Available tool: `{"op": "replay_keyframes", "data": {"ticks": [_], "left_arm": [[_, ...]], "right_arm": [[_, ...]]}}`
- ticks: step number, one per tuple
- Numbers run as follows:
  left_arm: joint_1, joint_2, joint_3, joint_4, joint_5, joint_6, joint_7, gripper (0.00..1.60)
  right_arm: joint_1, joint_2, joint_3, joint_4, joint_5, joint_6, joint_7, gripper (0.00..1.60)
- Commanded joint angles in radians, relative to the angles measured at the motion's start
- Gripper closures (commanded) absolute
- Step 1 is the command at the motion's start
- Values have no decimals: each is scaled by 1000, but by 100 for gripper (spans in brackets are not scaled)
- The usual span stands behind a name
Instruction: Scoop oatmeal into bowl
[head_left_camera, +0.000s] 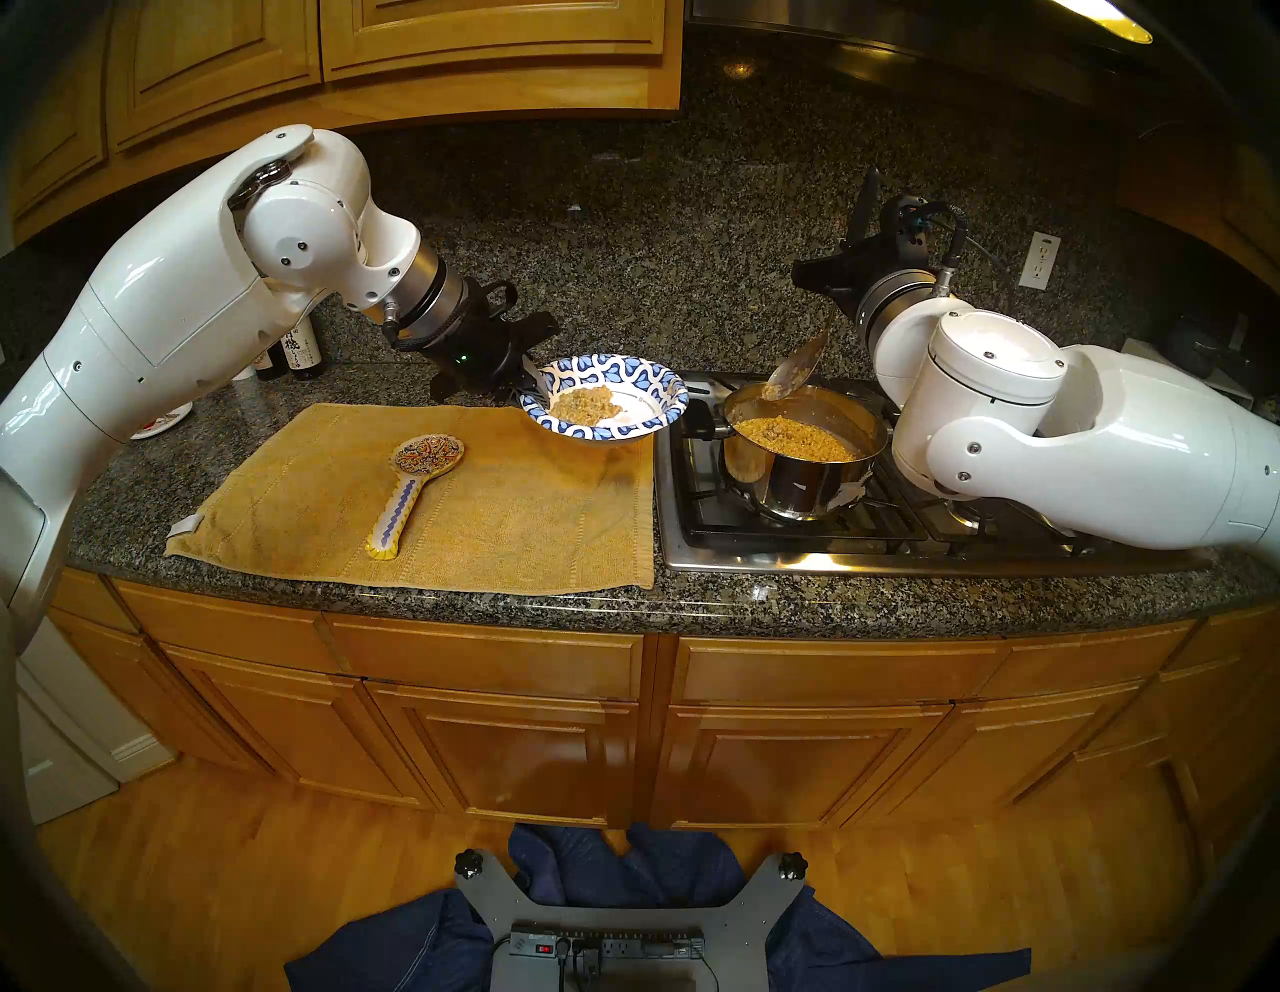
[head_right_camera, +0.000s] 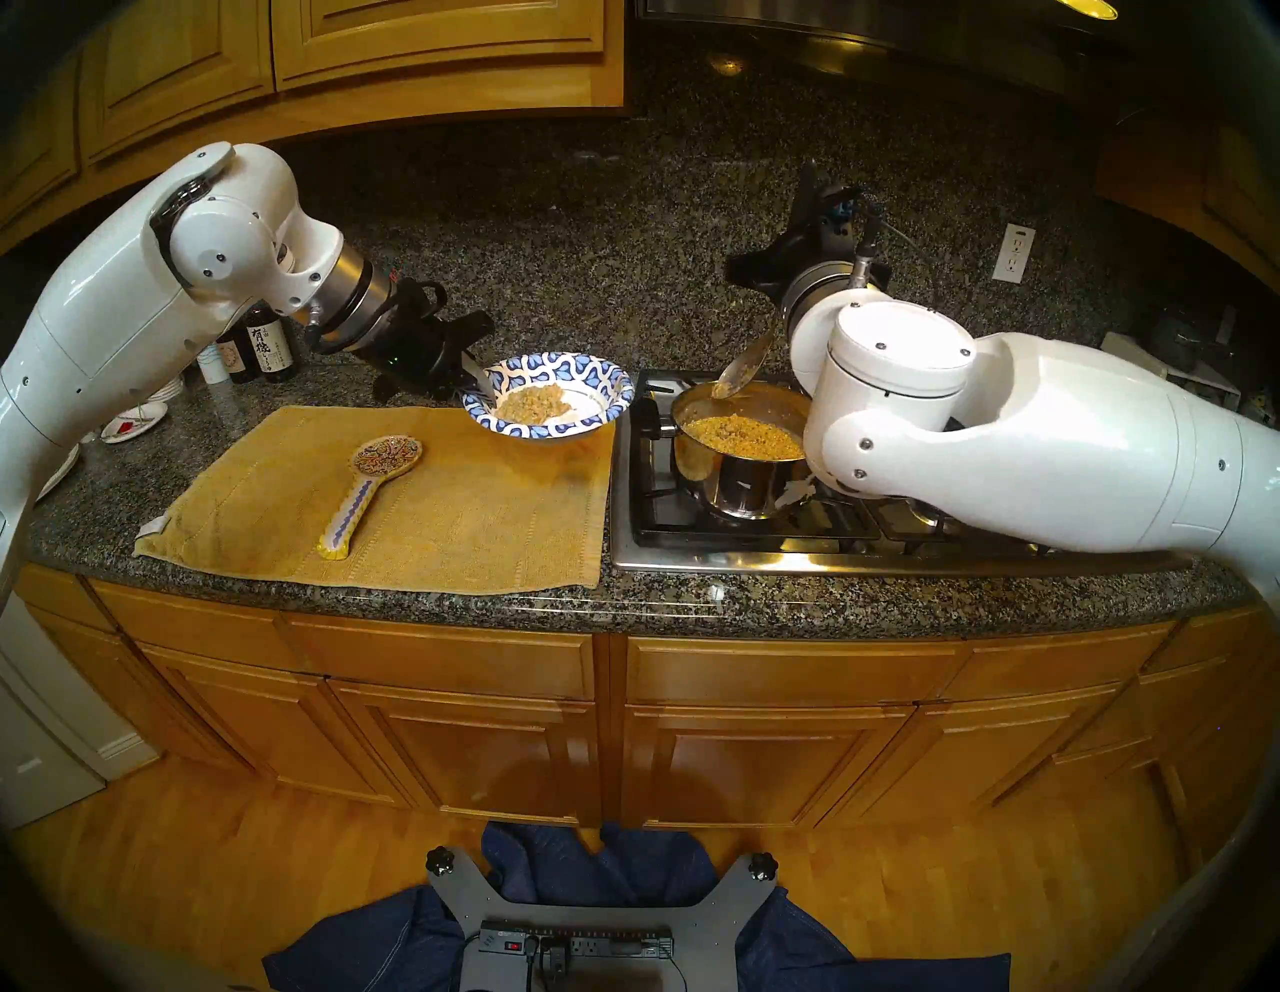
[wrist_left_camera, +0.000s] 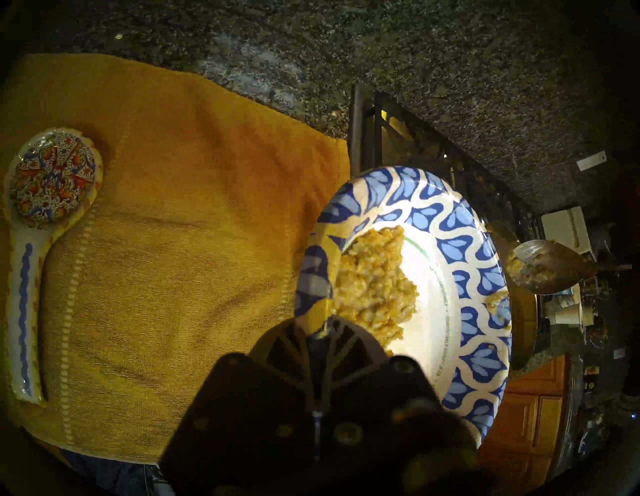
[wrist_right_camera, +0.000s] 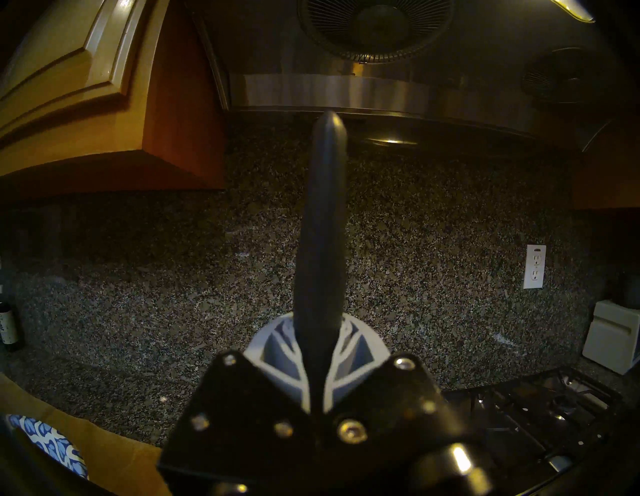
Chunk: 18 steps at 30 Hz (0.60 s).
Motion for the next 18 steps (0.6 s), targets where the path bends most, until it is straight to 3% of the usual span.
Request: {"op": "replay_keyframes", "data": {"ticks": [1,11,18], "left_arm": [[-106,0,3,17,8,4,103,160],[-164,-2,73,35,3,17,87,160],[-194,-2,113,45,-6,22,74,160]], "right_arm": [[36,4,29,3,-17,-5,3,160],[37,44,-32,-6,-98,48,18,160],[45,55,-94,6,-232,114,23,160]]}}
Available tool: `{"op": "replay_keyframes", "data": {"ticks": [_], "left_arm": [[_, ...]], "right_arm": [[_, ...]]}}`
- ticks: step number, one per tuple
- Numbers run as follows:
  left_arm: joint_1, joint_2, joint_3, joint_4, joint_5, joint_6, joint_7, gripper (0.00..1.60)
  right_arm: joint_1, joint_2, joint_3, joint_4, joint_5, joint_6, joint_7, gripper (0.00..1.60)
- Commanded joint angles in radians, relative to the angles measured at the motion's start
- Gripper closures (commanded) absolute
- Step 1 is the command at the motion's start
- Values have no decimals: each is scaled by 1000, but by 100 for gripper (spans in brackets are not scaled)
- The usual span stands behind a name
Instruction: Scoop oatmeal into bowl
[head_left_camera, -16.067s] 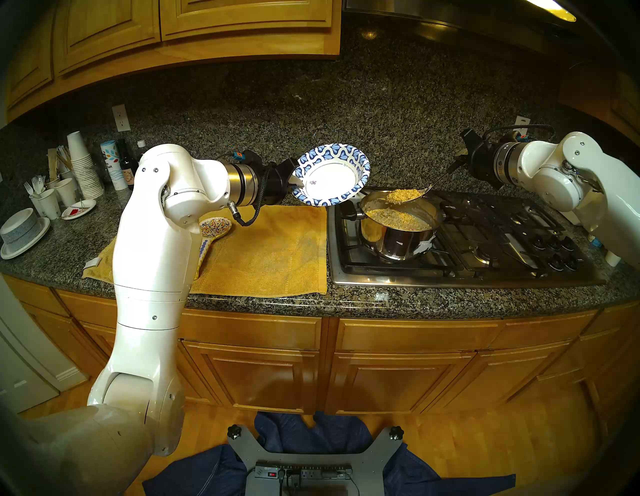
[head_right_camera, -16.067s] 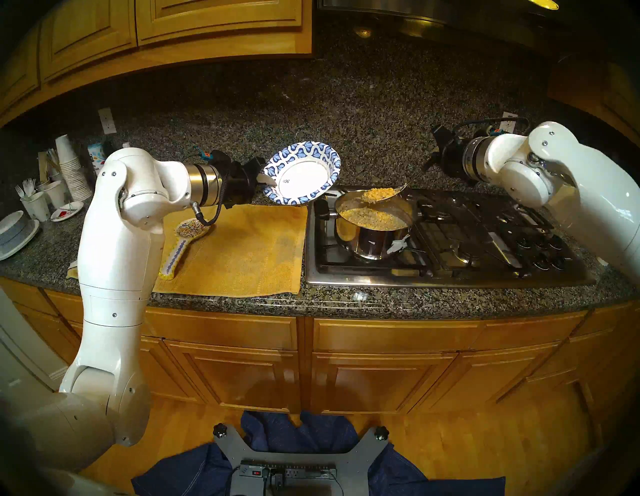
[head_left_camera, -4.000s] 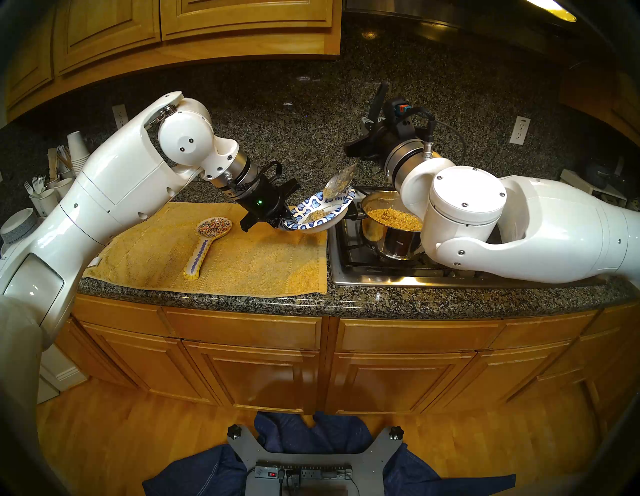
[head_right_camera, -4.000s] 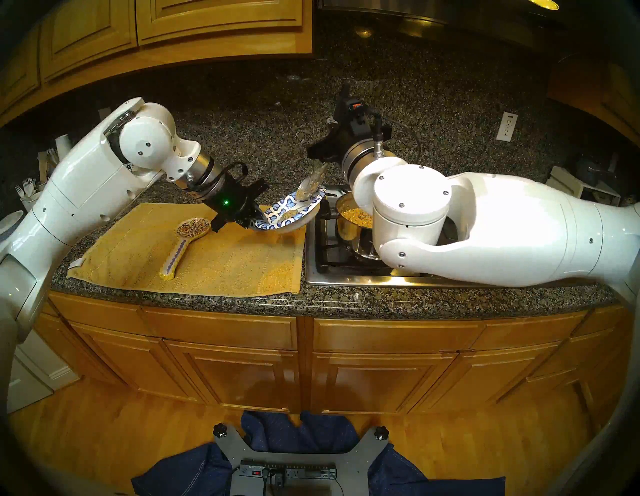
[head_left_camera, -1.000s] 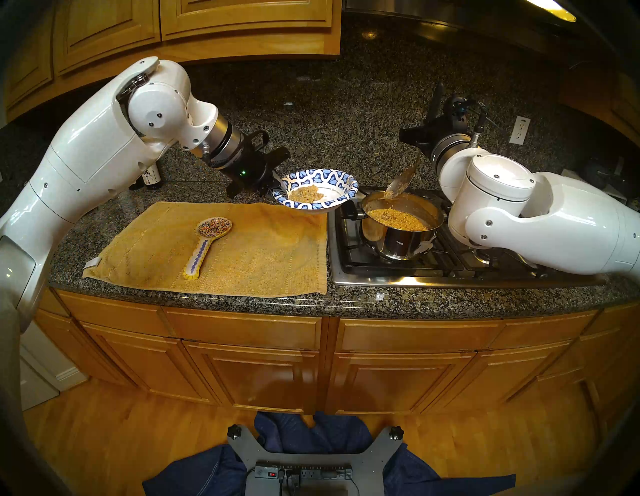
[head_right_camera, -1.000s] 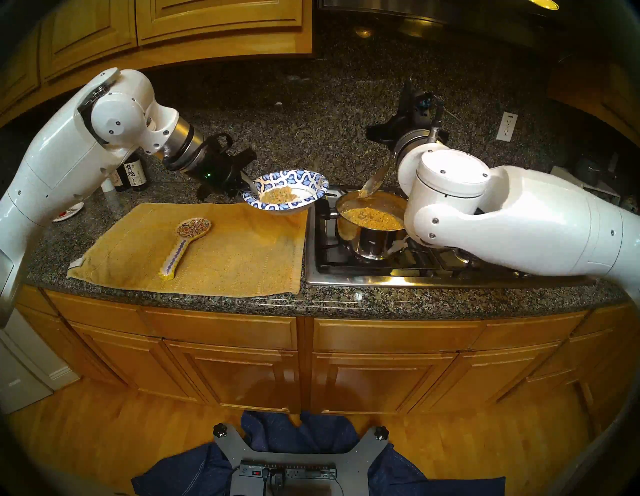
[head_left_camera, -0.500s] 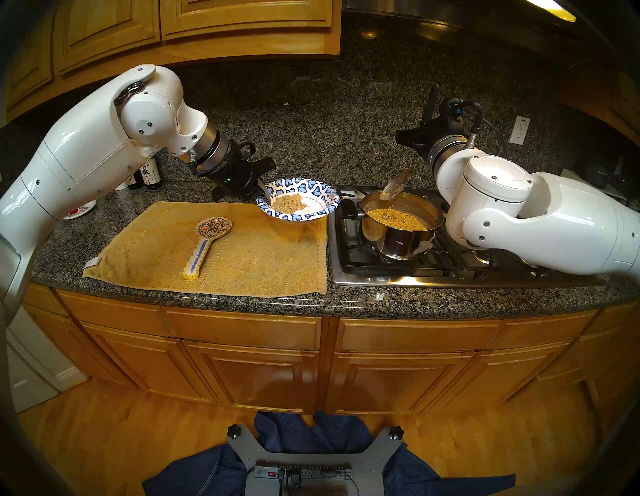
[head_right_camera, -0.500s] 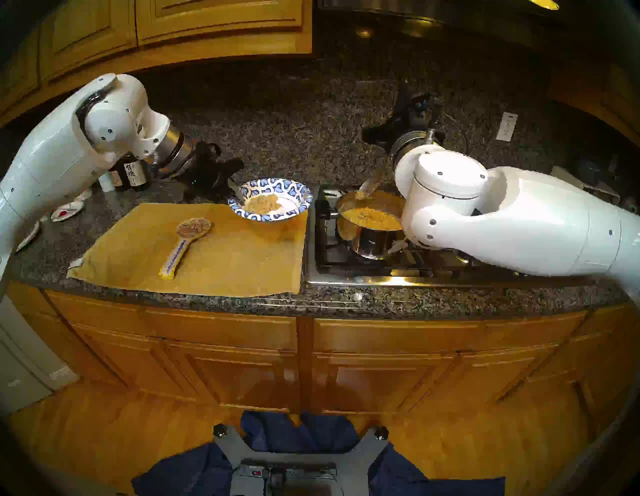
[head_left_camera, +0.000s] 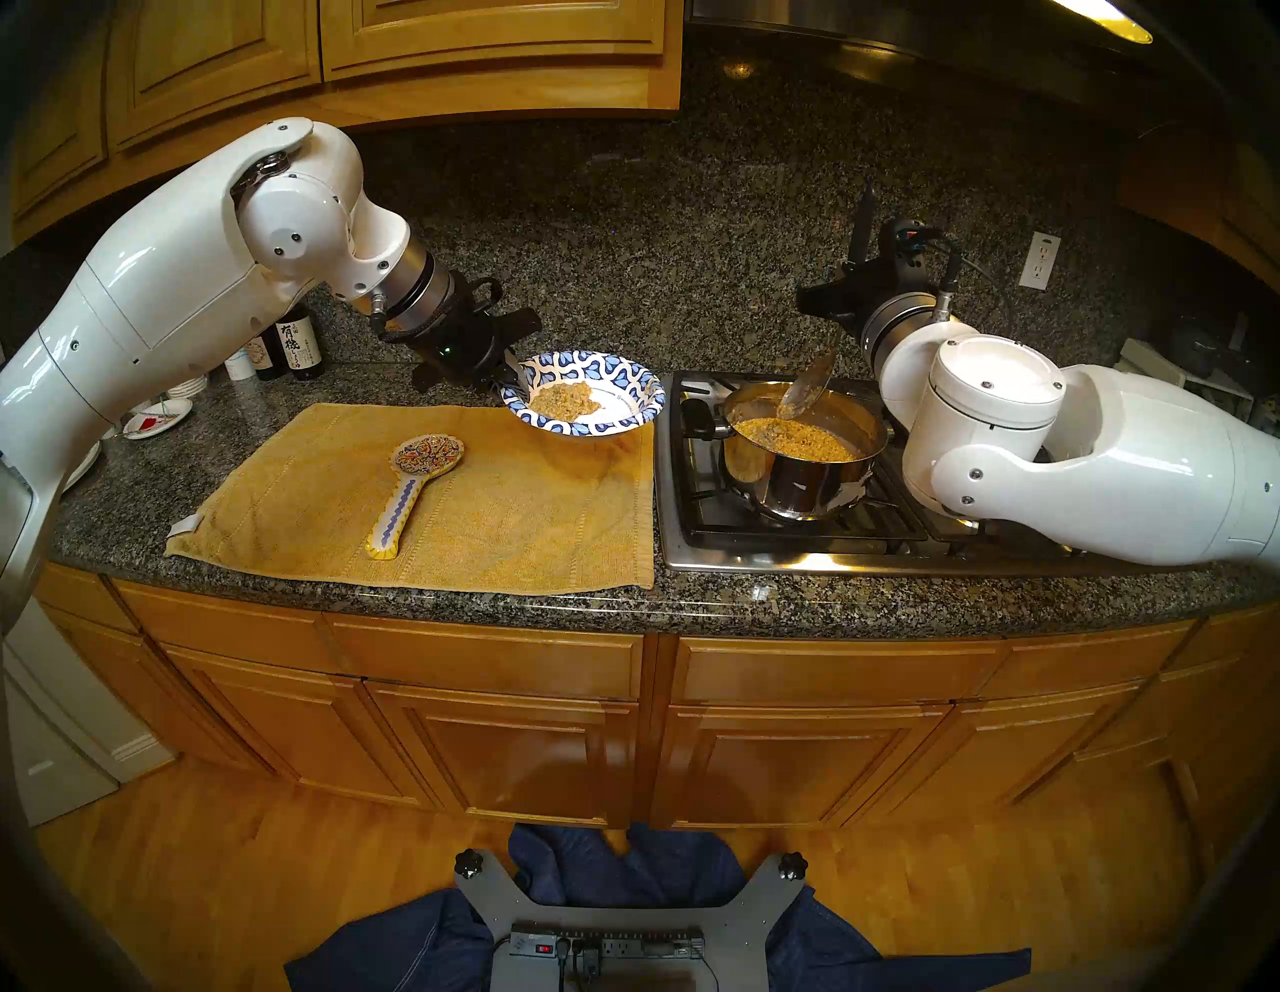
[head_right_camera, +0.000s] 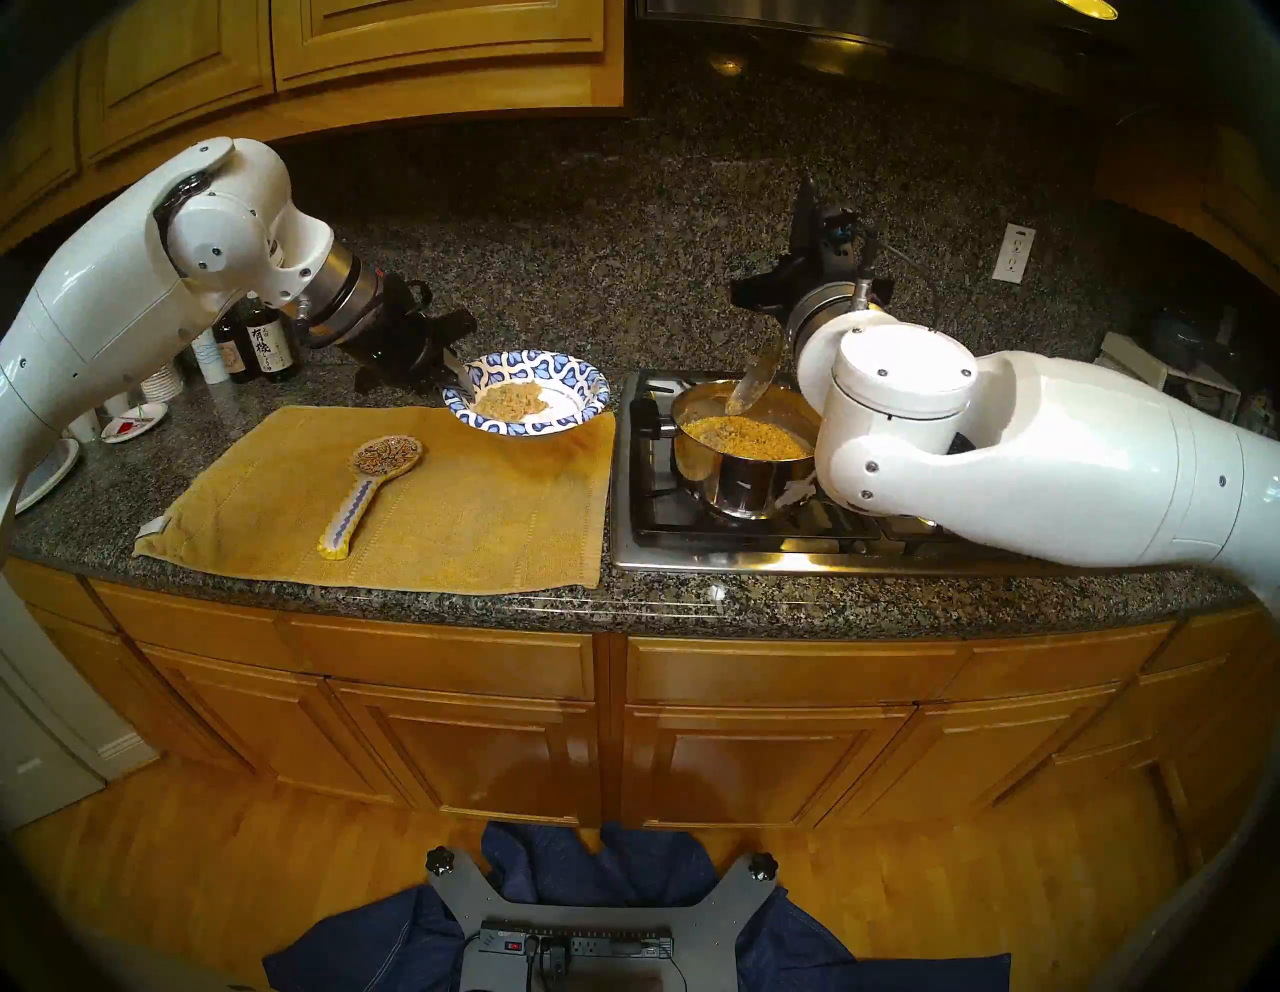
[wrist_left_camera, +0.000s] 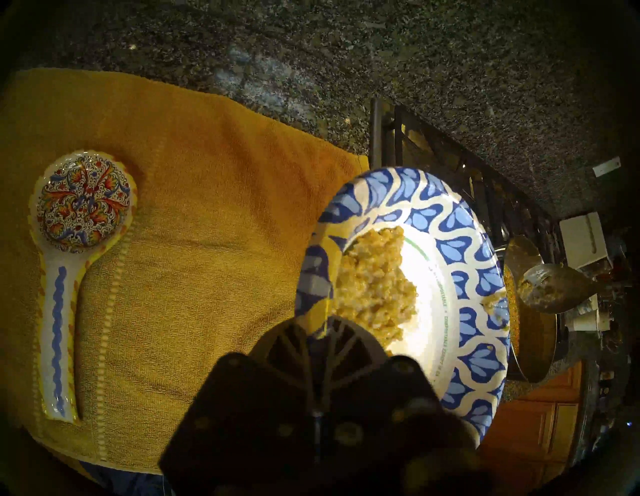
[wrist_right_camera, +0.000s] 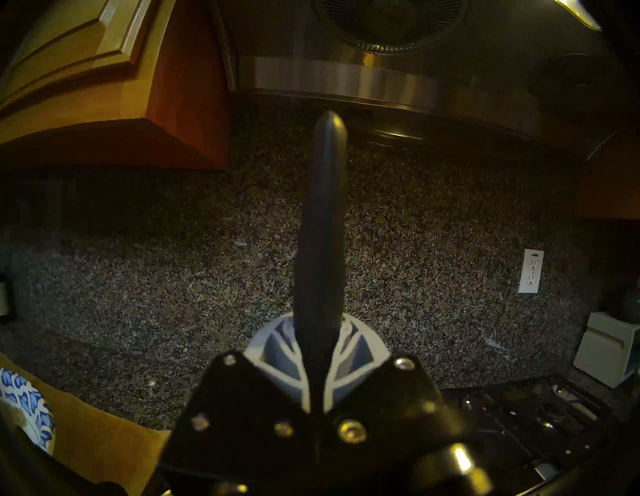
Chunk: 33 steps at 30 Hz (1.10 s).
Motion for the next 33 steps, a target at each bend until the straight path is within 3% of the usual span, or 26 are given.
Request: {"op": "replay_keyframes", "data": {"ticks": [1,3,18,33], "left_arm": [[-100,-5,9,2,-16,-3,111,160],[-111,-5,25,5,-20,-2,103,160],[-174,-7,103,19,-57,-7,104,160],[-270,-15,223,33,-102,-26,122,160]], "right_arm": [[45,22,-28,11,-158,57,-4,160],[50,24,-53,17,-222,82,-5,160],[47,36,-160,2,-486,132,8,160],[32,58,-229,-6,-601,100,50,160]]}}
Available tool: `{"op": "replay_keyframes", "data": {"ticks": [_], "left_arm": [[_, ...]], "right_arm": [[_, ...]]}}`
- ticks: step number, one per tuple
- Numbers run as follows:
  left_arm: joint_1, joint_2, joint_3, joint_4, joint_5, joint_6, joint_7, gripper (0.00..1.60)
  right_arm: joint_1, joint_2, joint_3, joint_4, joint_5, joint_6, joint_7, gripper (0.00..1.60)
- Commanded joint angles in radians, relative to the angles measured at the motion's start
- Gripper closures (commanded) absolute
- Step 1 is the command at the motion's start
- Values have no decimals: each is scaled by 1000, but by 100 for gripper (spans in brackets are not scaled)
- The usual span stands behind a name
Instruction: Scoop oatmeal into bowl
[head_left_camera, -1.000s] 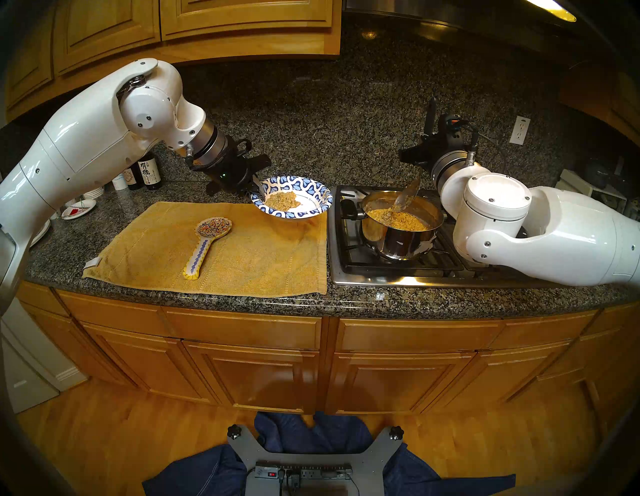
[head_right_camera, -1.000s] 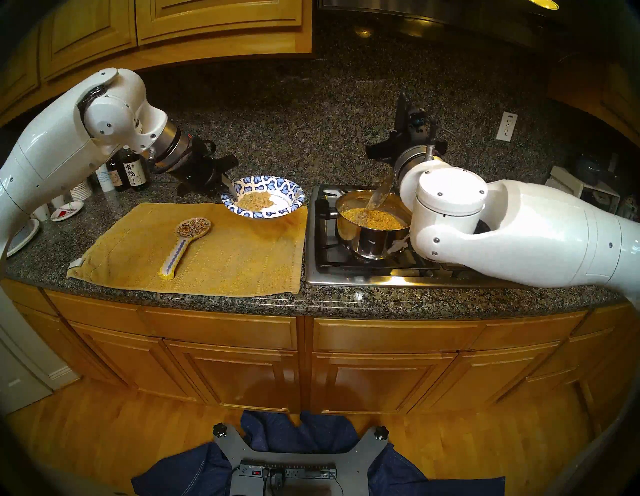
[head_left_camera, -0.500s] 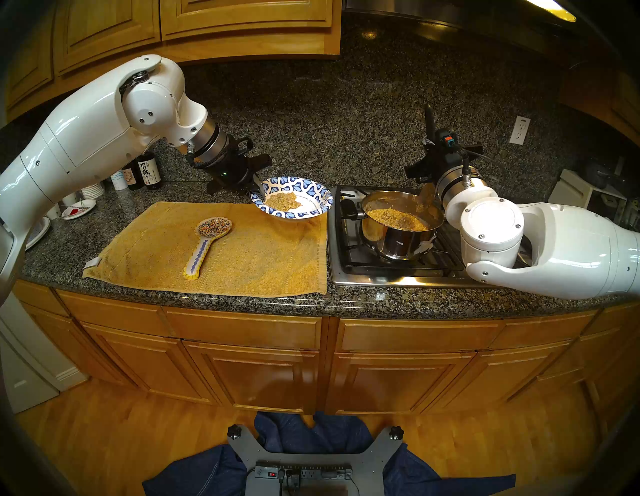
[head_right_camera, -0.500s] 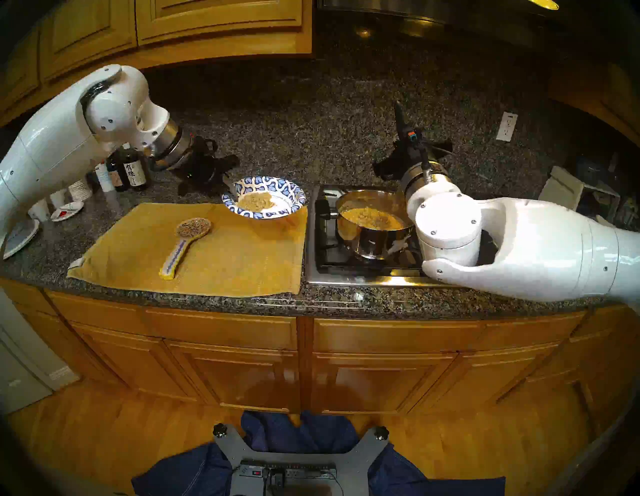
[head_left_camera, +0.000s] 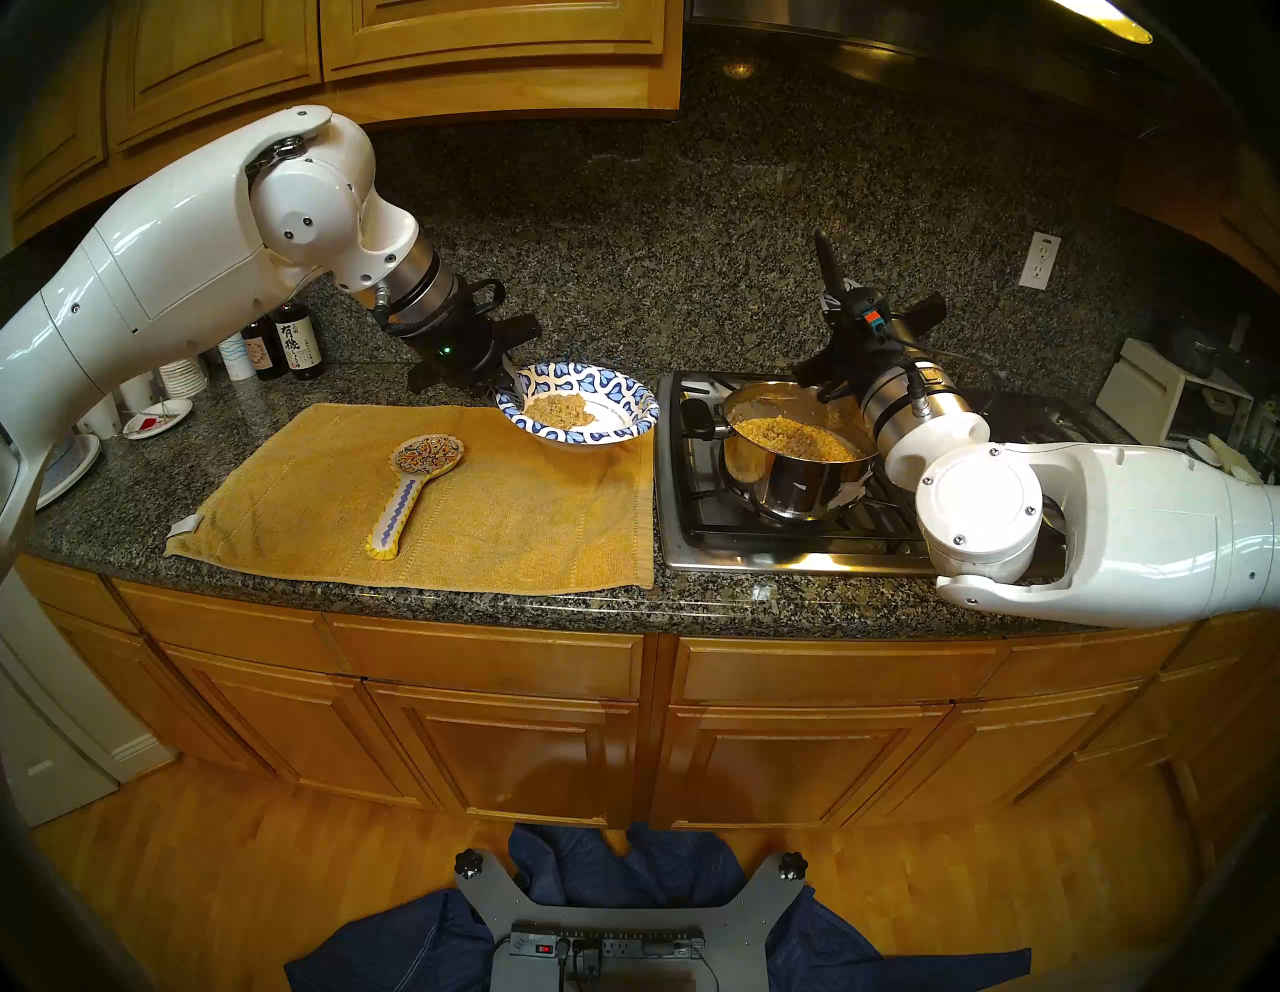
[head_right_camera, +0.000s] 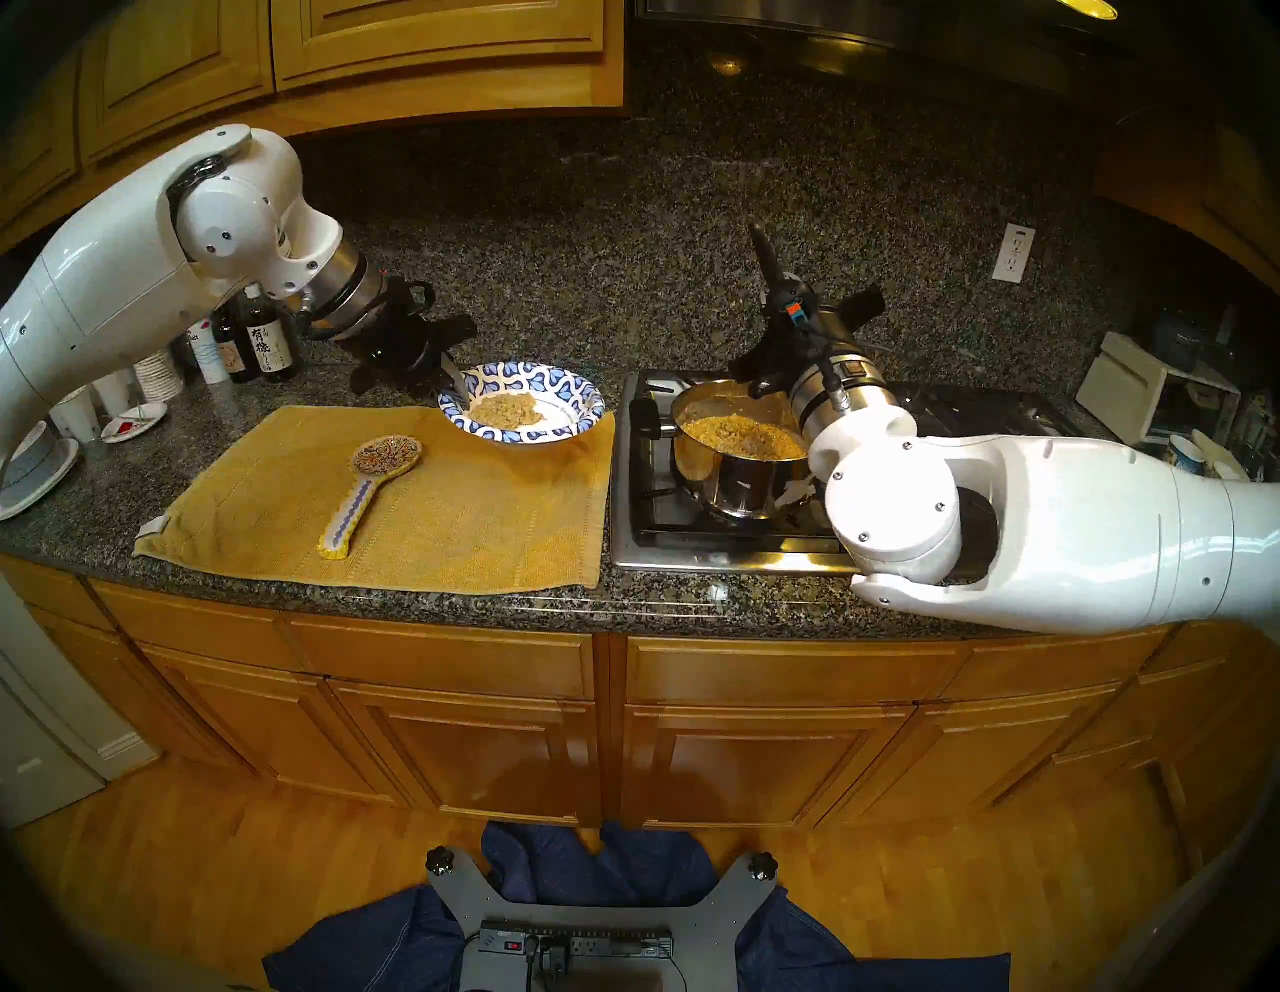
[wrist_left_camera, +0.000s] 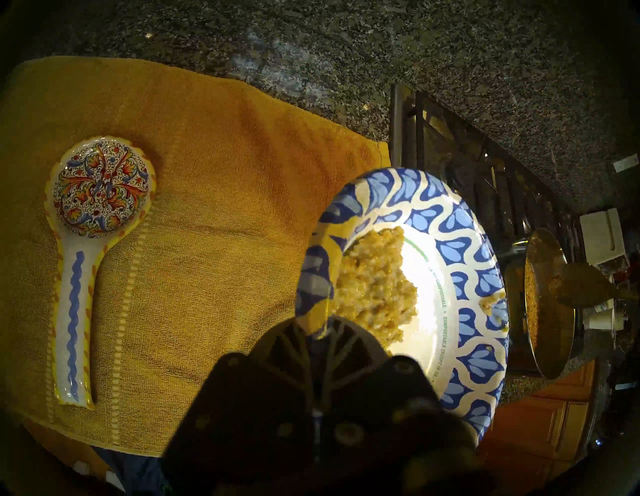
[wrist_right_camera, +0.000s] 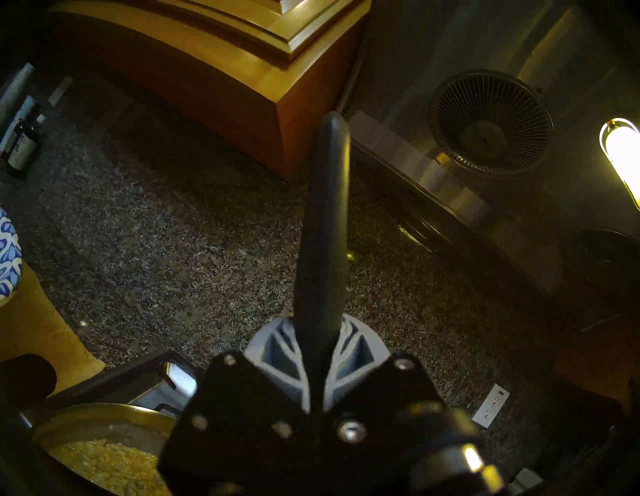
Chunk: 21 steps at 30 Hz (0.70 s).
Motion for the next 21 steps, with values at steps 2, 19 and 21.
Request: {"op": "replay_keyframes", "data": {"ticks": [2,19,21], "left_arm": [[-116,-5,25,3,-8,-8,111,160],[-182,-15,111,8,-8,-19,107,160],[-187,-17,117,8,-8,-20,112,160]], "right_arm": [[22,17,-4,6,-74,-27,11,160],[16,-5,-38,40,-120,-55,35,160],[14,-11,-35,43,-102,-64,40,160]]}}
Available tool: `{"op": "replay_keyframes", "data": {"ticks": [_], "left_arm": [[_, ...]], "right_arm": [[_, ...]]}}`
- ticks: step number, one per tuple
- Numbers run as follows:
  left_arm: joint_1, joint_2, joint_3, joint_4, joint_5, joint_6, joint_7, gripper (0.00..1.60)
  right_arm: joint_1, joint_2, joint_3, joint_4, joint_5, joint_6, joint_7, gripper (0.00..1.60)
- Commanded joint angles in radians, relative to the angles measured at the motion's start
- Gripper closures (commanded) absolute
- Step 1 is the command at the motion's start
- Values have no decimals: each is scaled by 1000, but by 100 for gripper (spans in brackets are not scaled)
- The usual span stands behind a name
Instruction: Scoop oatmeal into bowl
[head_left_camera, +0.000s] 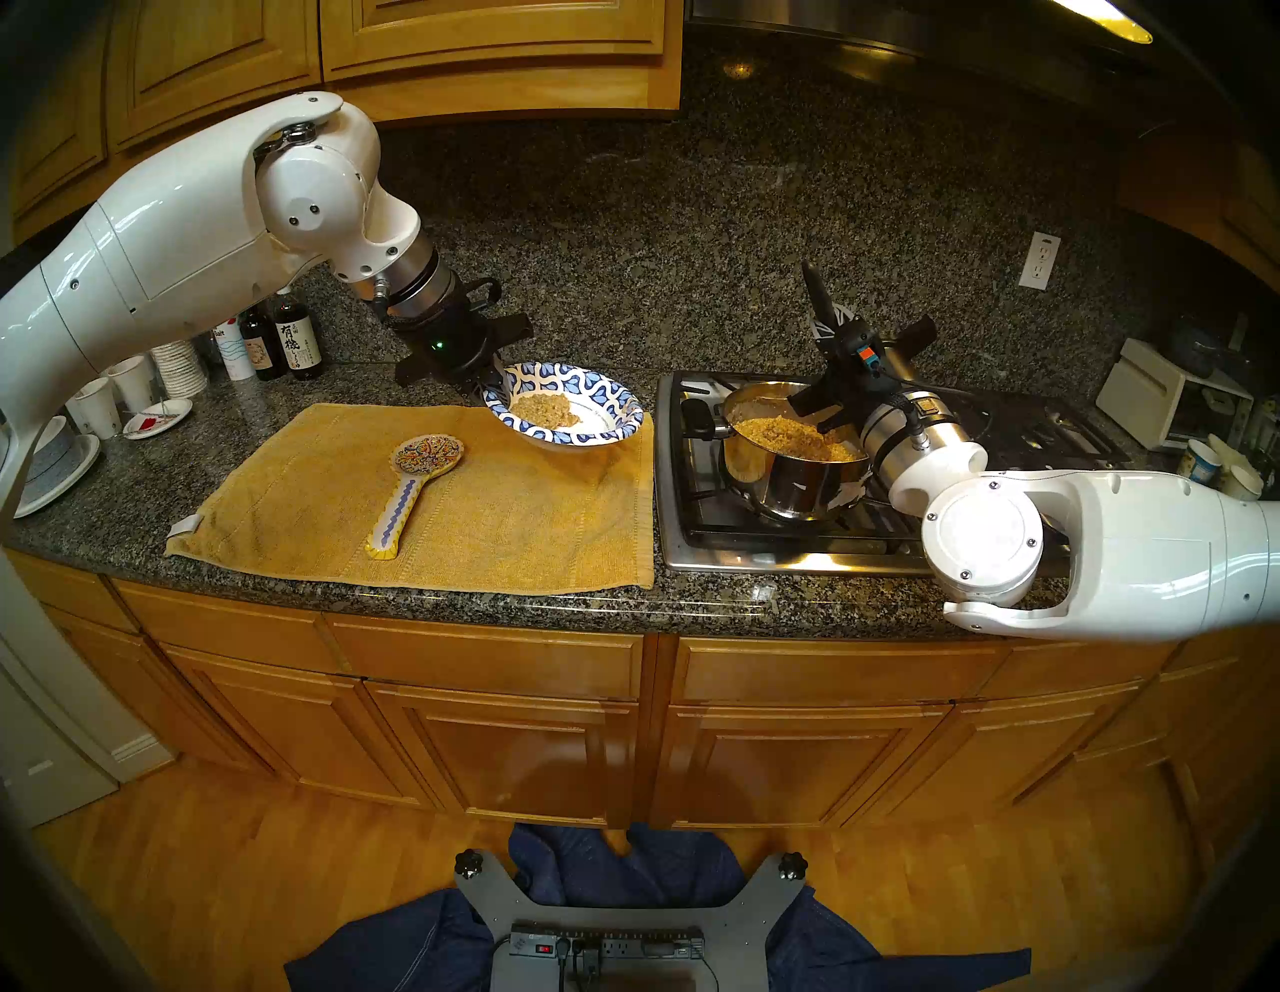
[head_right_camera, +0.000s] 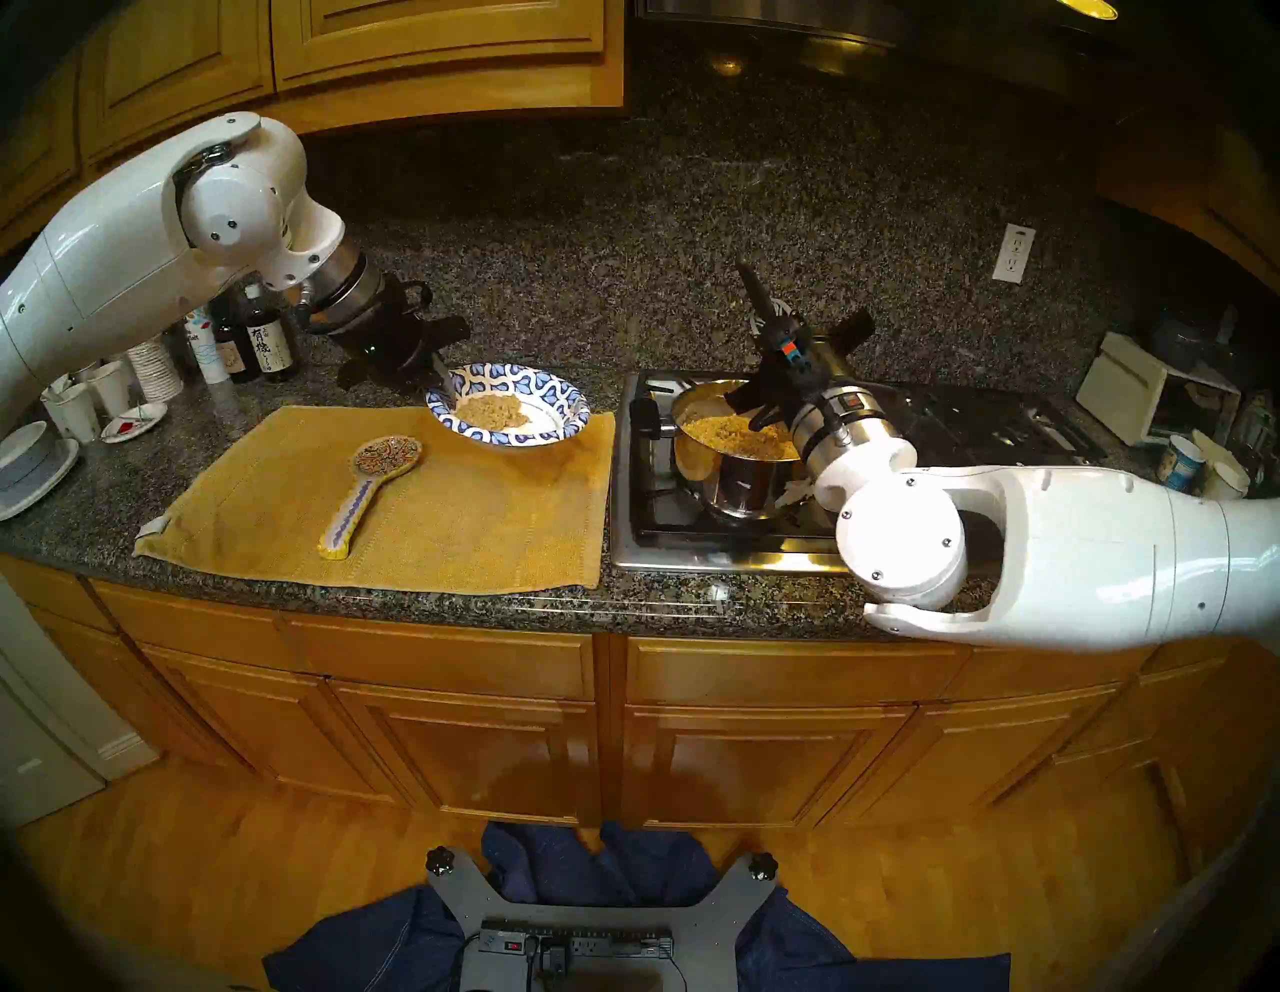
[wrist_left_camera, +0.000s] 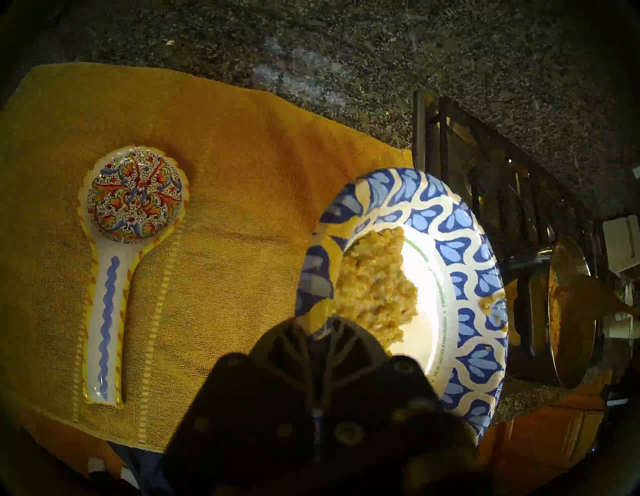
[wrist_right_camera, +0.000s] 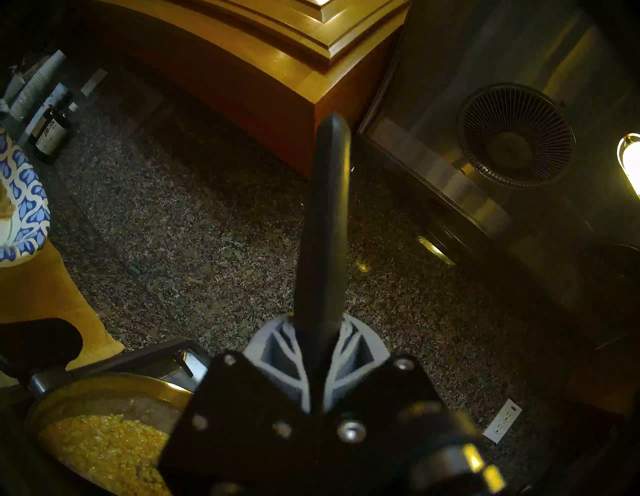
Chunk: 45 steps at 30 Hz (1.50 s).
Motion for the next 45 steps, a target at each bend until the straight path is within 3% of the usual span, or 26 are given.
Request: {"op": "replay_keyframes", "data": {"ticks": [1,16,24,36,45], "left_arm": [[-85,-5,0,-1,1,-2,103,160],[-105,-9,27,-1,1,-6,100,160],[-113,-11,39,-1,1,-8,98,160],[-124,-12,53,-1,1,-9,94,160],[-126,-14,55,-2,1,-11,107,160]], "right_arm": [[23,-22,27,9,-7,-23,4,160],[40,-57,70,2,167,-52,53,160],[26,-43,95,16,317,-92,85,160],[-17,-16,126,110,565,-188,100,160],[-35,-13,133,132,665,-239,104,160]]}}
